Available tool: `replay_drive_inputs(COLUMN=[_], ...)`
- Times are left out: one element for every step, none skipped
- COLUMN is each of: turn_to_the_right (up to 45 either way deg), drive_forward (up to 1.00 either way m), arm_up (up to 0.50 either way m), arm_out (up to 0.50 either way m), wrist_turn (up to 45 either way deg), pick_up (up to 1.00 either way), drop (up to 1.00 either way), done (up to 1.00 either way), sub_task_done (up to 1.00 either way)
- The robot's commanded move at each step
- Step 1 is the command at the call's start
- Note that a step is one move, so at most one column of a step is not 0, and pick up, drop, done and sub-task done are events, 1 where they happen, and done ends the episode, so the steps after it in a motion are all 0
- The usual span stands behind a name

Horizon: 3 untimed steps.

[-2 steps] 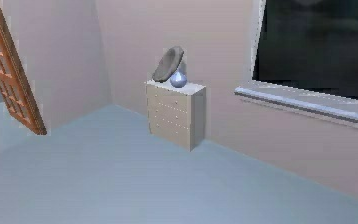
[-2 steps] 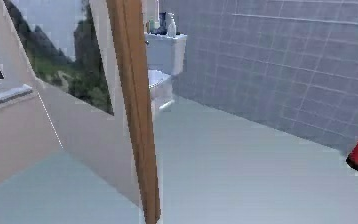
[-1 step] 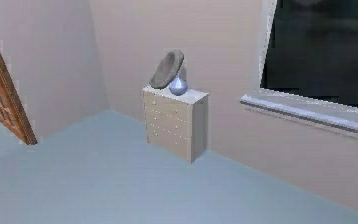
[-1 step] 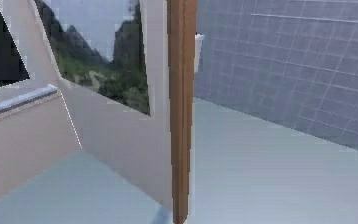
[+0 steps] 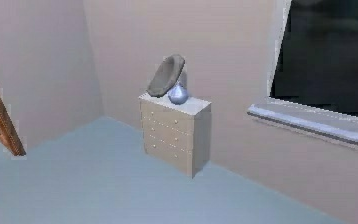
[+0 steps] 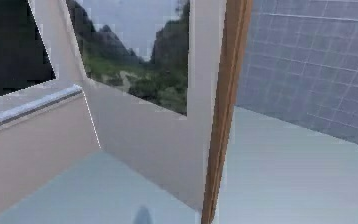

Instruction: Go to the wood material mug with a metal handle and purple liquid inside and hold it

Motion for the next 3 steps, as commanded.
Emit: replay_drive_inputs(turn_to_the_right=[21.0, 0.0, -45.0], drive_forward=[0.00, 0.80, 0.00], arm_up=[0.00, 0.00, 0.00], arm_out=[0.00, 0.00, 0.00], wrist_turn=[0.0, 0.0, 0.0], pick_up=[0.00, 0.00, 0.00], drop=[0.00, 0.00, 0.00], done=[0.00, 0.00, 0.00], sub_task_done=[0.00, 0.00, 0.00])
